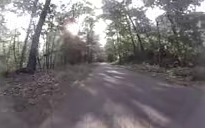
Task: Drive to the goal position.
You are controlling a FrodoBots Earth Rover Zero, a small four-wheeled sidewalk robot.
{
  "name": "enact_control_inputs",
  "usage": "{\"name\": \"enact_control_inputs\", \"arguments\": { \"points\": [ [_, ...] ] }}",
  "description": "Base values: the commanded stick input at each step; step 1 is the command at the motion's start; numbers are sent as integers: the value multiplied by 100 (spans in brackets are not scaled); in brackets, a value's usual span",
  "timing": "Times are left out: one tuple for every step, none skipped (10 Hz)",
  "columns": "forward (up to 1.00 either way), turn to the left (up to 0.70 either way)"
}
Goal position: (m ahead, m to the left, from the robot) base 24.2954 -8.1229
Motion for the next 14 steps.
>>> {"name": "enact_control_inputs", "arguments": {
  "points": [
    [70, -1],
    [70, -1],
    [70, -1],
    [70, -1],
    [70, -1],
    [70, -1],
    [70, -1],
    [70, -1],
    [70, -1],
    [70, -1],
    [70, -1],
    [70, -1],
    [70, -1],
    [70, -1]
  ]
}}
